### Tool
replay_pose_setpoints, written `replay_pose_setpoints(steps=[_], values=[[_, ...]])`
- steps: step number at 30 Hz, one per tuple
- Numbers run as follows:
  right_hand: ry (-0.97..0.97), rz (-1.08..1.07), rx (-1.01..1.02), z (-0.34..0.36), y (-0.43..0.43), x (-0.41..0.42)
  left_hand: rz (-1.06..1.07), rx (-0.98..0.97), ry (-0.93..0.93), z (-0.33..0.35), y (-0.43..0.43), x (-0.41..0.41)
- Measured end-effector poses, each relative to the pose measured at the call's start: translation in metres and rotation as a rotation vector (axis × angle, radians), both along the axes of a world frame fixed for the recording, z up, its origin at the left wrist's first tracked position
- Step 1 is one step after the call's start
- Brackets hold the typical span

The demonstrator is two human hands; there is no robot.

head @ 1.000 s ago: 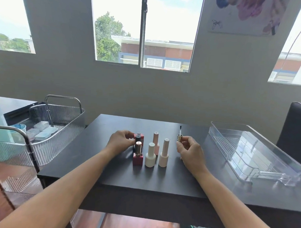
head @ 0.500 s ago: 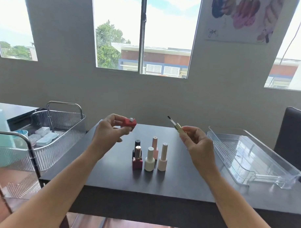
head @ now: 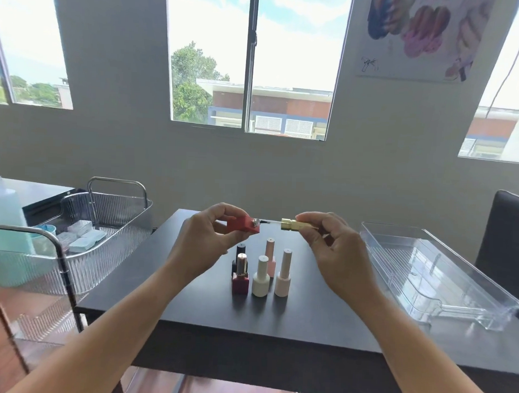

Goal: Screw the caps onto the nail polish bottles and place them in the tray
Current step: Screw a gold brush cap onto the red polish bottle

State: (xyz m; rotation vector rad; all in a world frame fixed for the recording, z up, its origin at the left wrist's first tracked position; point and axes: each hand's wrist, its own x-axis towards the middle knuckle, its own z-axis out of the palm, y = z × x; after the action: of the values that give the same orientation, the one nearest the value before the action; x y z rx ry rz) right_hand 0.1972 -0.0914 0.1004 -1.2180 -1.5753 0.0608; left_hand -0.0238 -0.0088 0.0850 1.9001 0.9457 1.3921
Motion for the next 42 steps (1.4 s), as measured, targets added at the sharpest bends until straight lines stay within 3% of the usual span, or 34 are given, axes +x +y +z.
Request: replay_pose_setpoints(steps=[32,42], values=[[-0.185,-0.060,0.053,0.013,-0.002,0.003,0.084,0.124,0.159,0.002,0.003,0.016],[-0.108,-0.086,0.033,0.014,-0.003,-0.002,0.056,0.201,0.194,0.002,-0.004,0.025]])
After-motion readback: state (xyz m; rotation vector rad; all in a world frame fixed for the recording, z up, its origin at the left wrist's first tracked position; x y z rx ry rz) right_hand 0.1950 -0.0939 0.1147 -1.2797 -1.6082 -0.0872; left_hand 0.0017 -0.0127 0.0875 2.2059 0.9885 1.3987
